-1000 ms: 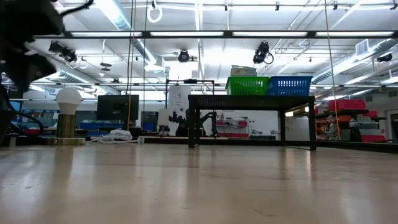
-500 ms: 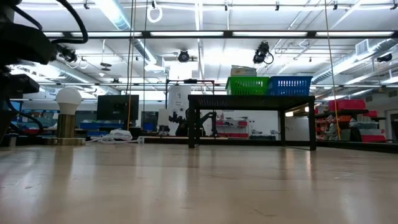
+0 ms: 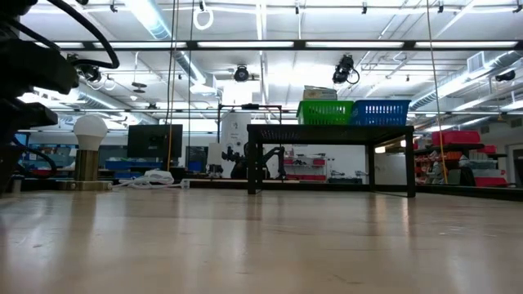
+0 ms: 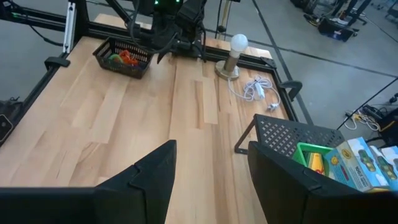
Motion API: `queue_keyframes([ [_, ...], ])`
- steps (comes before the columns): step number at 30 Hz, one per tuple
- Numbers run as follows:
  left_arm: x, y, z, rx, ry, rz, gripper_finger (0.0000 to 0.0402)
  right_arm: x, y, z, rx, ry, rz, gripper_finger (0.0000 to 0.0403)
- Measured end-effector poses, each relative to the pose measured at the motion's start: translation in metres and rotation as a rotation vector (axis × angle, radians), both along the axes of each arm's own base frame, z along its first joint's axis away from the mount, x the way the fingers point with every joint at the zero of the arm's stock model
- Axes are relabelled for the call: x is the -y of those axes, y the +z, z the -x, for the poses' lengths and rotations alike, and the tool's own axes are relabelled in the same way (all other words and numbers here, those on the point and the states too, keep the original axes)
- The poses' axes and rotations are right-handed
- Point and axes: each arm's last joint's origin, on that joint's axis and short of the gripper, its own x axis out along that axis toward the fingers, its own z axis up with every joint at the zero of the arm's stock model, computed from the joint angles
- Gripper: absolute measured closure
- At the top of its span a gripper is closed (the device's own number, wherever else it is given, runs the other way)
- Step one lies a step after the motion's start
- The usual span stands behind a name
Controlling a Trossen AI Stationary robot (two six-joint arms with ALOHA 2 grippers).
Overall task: Pick & Place Office Desk Supplies
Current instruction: Put the black bin into the shelf
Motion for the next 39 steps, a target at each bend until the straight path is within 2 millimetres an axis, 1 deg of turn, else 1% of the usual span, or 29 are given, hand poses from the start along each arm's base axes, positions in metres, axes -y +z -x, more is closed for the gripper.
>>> queue_keyframes([
  [5,0.0,0.0,0.0,-0.006,-0.014,0.01,0.0321,0.0,0.0,0.0,-0.002,0.0,0.001,0.0195],
  [9,0.001,0.0,0.0,0.0,-0.035,0.006,0.0378,0.0,0.0,0.0,-0.003,0.0,0.001,0.0195],
  [10,0.001,0.0,0.0,0.002,-0.037,0.005,0.0386,0.0,0.0,0.0,-0.003,0.0,0.001,0.0195],
  [17,-0.001,0.001,-0.002,0.048,-0.062,-0.059,0.0386,0.0,0.0,0.0,-0.003,0.0,0.001,0.0195],
  [23,-0.015,0.001,-0.011,0.074,-0.042,-0.119,0.0387,0.0,0.0,0.0,-0.003,0.0,0.001,0.0195],
  [28,-0.034,0.004,-0.026,0.138,-0.033,-0.166,0.0387,0.0,0.0,0.0,-0.003,0.002,0.005,0.0195],
  [33,-0.058,0.015,-0.047,0.215,-0.005,-0.236,0.0388,0.0,0.0,0.0,-0.004,0.003,0.009,0.0195],
  [36,-0.074,0.021,-0.061,0.214,-0.003,-0.272,0.0388,0.0,0.0,0.0,-0.005,0.007,0.017,0.0195],
  [39,-0.091,0.022,-0.076,0.184,-0.035,-0.272,0.0388,0.0,0.0,0.0,-0.007,0.012,0.026,0.0195],
])
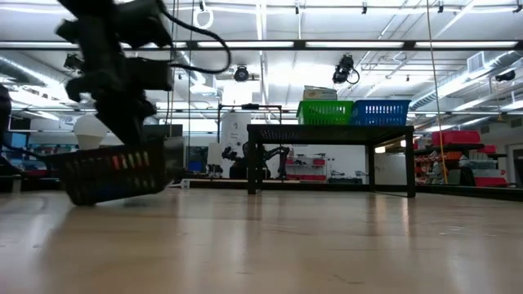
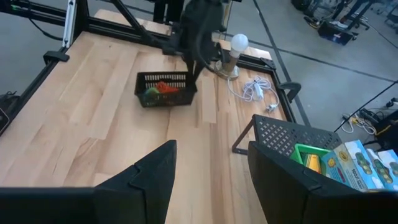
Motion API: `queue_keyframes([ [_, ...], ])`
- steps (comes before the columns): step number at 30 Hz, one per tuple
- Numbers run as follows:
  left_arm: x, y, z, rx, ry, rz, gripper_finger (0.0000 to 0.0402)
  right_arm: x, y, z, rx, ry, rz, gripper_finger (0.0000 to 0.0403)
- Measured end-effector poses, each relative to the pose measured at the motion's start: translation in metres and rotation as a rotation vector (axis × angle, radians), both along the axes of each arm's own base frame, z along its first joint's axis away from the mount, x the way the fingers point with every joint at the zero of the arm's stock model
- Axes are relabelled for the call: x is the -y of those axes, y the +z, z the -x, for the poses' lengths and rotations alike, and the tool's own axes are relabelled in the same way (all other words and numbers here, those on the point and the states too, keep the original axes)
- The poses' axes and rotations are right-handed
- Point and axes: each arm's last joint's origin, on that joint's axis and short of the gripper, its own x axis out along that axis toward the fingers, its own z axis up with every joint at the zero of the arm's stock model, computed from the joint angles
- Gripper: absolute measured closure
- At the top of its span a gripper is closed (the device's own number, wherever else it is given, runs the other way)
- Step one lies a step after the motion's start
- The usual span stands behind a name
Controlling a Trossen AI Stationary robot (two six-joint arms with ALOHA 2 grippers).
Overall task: Pick & Place Office Desk Supplies
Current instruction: Put the black bin into the shelf
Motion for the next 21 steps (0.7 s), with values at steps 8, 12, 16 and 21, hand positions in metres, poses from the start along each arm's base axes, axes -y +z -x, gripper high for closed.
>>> queue_keyframes([
  [8,-0.042,-0.014,-0.037,-0.123,-0.069,0.01,0.0388,0.0,-0.001,0.0,-0.006,0.001,0.003,0.0195],
  [12,-0.06,-0.014,-0.052,-0.139,-0.095,-0.019,0.0388,0.0,-0.001,0.0,-0.006,0.001,0.003,0.0195],
  [16,-0.077,-0.009,-0.061,-0.132,-0.094,-0.048,0.0382,0.0,-0.001,0.001,-0.016,0.0,0.007,0.0195],
  [21,-0.089,-0.002,-0.063,-0.122,-0.082,-0.068,0.035,0.001,-0.003,0.002,-0.036,-0.008,0.001,0.0195],
])
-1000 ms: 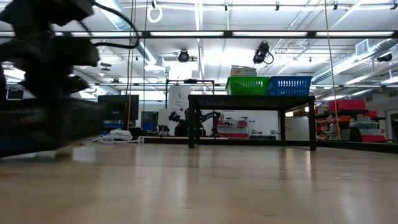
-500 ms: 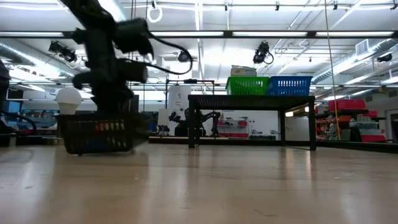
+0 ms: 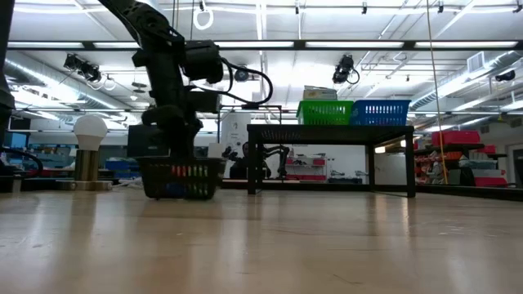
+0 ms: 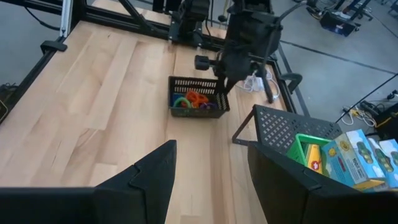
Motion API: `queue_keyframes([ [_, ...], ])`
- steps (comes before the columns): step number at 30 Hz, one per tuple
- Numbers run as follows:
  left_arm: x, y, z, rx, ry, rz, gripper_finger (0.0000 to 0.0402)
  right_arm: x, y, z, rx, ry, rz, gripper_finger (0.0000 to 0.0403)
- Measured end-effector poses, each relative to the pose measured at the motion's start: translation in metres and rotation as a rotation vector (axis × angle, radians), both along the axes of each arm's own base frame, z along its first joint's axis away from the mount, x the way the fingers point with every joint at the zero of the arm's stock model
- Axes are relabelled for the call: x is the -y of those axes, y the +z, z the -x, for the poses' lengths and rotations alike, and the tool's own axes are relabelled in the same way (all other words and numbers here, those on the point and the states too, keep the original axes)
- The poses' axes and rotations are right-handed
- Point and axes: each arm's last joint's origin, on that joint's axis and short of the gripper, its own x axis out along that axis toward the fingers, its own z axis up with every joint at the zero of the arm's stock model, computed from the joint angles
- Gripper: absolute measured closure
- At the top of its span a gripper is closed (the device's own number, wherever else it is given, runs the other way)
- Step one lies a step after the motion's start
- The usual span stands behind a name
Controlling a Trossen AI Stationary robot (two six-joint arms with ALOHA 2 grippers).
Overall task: Pick & Place Office Desk Supplies
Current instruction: Put the black bin into the shelf
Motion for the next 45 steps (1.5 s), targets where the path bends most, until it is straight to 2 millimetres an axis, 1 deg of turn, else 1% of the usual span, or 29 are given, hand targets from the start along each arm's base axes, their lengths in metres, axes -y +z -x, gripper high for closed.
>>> queue_keyframes([
  [4,-0.007,0.005,-0.001,0.023,0.014,0.001,0.0318,0.0,-0.001,0.0,-0.006,-0.002,-0.005,0.0195],
  [7,-0.012,0.006,0.0,0.034,0.029,0.011,0.0287,0.0,-0.001,0.0,-0.007,0.0,-0.007,0.0195],
  [10,-0.016,0.006,0.001,0.04,0.046,0.009,0.0243,0.0,-0.001,0.0,-0.007,0.0,-0.007,0.0195],
  [15,-0.019,0.007,0.001,0.035,0.074,-0.05,0.0158,0.0,-0.001,0.0,-0.008,0.003,-0.001,0.0195],
  [18,-0.019,0.008,0.001,0.03,0.078,-0.061,0.0121,0.0,-0.001,0.0,-0.008,0.004,0.0,0.0195],
  [21,-0.019,0.012,0.001,0.009,0.078,-0.054,0.0106,0.0,-0.001,0.0,-0.008,0.004,0.0,0.0195],
  [26,-0.019,0.028,-0.002,-0.004,0.072,-0.029,0.0104,0.0,-0.001,0.0,-0.011,0.012,-0.004,0.0195],
  [29,-0.016,0.039,-0.006,0.006,0.066,0.013,0.0104,-0.001,-0.001,0.0,-0.013,0.019,-0.008,0.0195],
  [33,0.003,0.044,-0.013,0.011,0.028,0.058,0.0104,0.0,-0.002,0.001,-0.022,0.019,-0.005,0.0195],
  [39,0.051,0.043,-0.02,-0.028,-0.052,0.082,0.0104,0.0,-0.003,0.001,-0.04,0.023,0.011,0.0195],
  [45,0.096,0.043,-0.023,-0.019,-0.051,0.068,0.0104,0.0,-0.003,0.001,-0.041,0.028,0.019,0.0195],
])
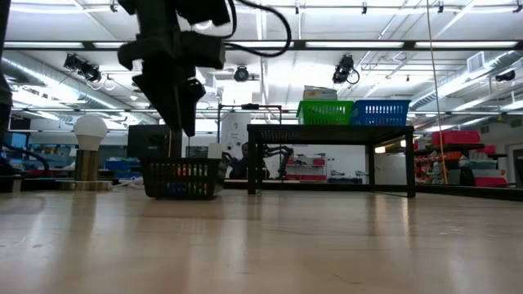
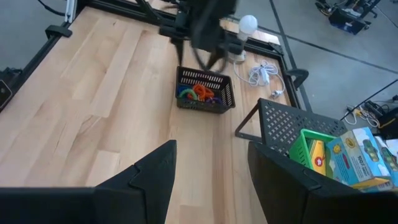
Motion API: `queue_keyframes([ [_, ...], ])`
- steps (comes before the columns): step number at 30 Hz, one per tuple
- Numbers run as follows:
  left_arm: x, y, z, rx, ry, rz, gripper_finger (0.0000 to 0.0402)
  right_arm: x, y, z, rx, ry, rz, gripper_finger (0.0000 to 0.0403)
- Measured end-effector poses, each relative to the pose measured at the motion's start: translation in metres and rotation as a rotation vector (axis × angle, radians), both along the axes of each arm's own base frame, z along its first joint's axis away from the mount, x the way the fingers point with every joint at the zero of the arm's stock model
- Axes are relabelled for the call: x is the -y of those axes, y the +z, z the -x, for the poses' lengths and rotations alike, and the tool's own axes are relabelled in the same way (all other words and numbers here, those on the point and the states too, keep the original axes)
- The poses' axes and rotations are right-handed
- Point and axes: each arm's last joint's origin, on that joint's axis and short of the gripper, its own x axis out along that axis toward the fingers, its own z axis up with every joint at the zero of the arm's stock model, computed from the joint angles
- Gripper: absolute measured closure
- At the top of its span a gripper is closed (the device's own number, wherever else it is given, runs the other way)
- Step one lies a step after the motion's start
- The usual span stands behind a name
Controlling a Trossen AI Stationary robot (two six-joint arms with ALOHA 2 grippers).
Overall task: Pick & Place Office Desk Supplies
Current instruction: Put the black bin into the shelf
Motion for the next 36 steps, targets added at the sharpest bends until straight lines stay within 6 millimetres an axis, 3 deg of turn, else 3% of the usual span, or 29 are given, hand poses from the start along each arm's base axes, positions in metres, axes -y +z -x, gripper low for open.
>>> queue_keyframes([
  [5,0.023,0.001,-0.001,0.046,0.063,-0.033,0.0104,0.0,0.0,0.0,-0.001,0.0,0.0,0.0195],
  [12,0.039,-0.01,-0.01,0.067,0.083,-0.018,0.0104,0.0,0.0,0.0,-0.002,0.002,0.0,0.0195],
  [25,0.042,-0.043,-0.017,-0.059,0.162,-0.062,0.0107,0.0,0.0,0.0,-0.006,0.016,0.013,0.0195],
  [36,0.047,-0.052,-0.018,-0.066,0.167,-0.121,0.0153,0.0,0.0,0.0,-0.006,0.016,0.013,0.0195],
])
